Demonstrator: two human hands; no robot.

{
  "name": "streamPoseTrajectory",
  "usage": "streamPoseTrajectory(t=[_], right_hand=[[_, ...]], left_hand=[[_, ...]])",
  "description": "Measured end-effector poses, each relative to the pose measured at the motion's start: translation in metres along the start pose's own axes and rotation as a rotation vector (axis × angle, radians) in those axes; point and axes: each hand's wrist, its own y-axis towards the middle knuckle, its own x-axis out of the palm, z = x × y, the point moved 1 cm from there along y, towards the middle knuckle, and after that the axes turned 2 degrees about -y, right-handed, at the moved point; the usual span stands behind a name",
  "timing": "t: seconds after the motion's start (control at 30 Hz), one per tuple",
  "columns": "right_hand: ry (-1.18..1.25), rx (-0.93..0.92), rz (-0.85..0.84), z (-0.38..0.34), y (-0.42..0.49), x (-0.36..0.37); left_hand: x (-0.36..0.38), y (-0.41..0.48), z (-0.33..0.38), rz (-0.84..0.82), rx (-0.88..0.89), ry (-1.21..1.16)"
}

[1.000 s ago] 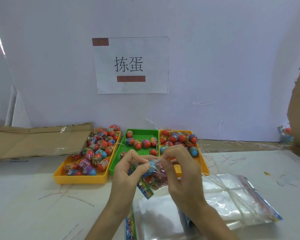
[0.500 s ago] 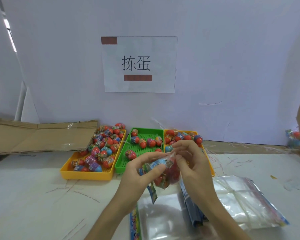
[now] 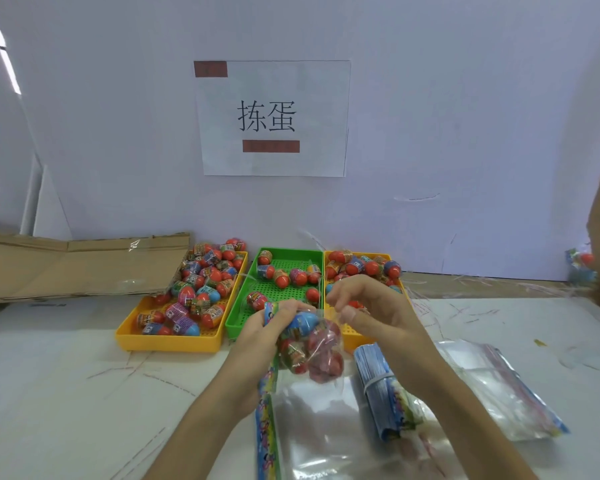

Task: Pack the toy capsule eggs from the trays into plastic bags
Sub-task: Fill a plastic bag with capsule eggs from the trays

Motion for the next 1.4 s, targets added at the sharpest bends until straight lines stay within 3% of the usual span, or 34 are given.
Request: streamPoseTrajectory(t=[0.27, 0.47, 0.73, 0.9, 1.0, 1.07, 1.23, 1.4], right_hand=[[0.216, 0.055, -0.017, 0.004, 0.001, -0.008], [0.014, 0.013, 0.024, 0.006, 0.002, -0.005], [-0.247, -0.019, -0.014, 0.005, -0.002, 0.004], [-0.059, 0.034, -0.036, 0.002, -0.001, -0.002], [0.059, 0.189, 0.048, 0.007, 0.003, -0.008], [0.007, 0.286, 0.098, 0.011, 0.005, -0.012], [-0.318, 0.294, -0.035, 0.013, 0.000, -0.014], [-0.473, 0.271, 0.131, 0.018, 0.000, -0.012]], left_hand=[[0.003, -0.001, 0.002, -0.007, -0.021, -0.112], [0.001, -0.001, 0.003, 0.045, 0.057, -0.024], [0.003, -0.003, -0.001, -0.018, 0.122, 0.152], [0.001, -0.001, 0.001, 0.006, 0.161, 0.102], [-0.001, -0.001, 0.003, 0.044, 0.275, 0.146], [-0.002, -0.002, 0.003, 0.033, 0.382, 0.261], [0.000, -0.003, 0.000, 0.029, 0.518, 0.398], [0.000, -0.004, -0.004, 0.043, 0.546, 0.431]])
